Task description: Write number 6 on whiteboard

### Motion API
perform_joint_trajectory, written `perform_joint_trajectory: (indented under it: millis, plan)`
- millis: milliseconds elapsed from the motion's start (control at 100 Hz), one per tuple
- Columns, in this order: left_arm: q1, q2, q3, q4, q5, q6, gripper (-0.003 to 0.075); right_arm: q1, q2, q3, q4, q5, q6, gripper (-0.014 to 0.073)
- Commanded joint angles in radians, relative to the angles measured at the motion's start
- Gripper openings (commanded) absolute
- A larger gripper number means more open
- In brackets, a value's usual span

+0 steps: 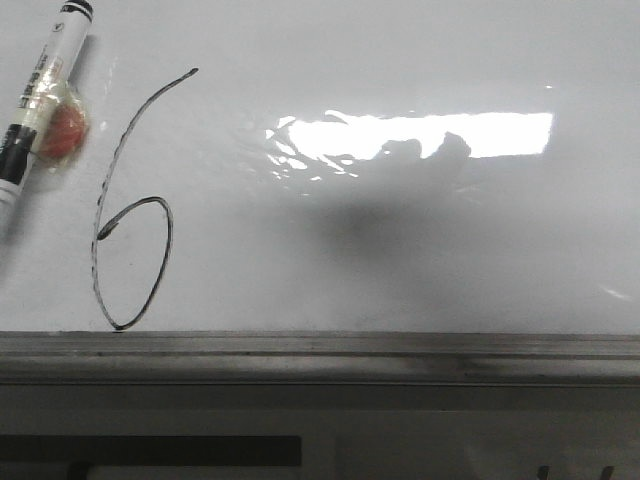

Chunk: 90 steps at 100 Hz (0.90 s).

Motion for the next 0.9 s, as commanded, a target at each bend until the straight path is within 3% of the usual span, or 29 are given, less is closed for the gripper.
perform_joint_trajectory:
  millis: [0, 200, 460, 890]
  plan:
    - [0.005, -0.056, 0.01, 0.005, -0.058, 0.002, -0.0019, -0.007, -0.101, 0.073, -0.011, -0.169, -0.004, -0.0062]
    - [0.005, -0.195, 0.125, 0.007, -0.078, 0.129, -0.0019, -0.007, -0.326, 0.334, -0.029, -0.371, -0.004, -0.0062]
    - [0.005, -0.254, 0.229, 0.007, -0.107, 0.149, -0.0019, -0.007, -0.577, 0.578, -0.029, -0.409, -0.004, -0.0063]
    - [0.005, -0.254, 0.235, -0.003, -0.107, 0.149, -0.0019, -0.007, -0.666, 0.645, -0.029, -0.405, -0.004, -0.0064]
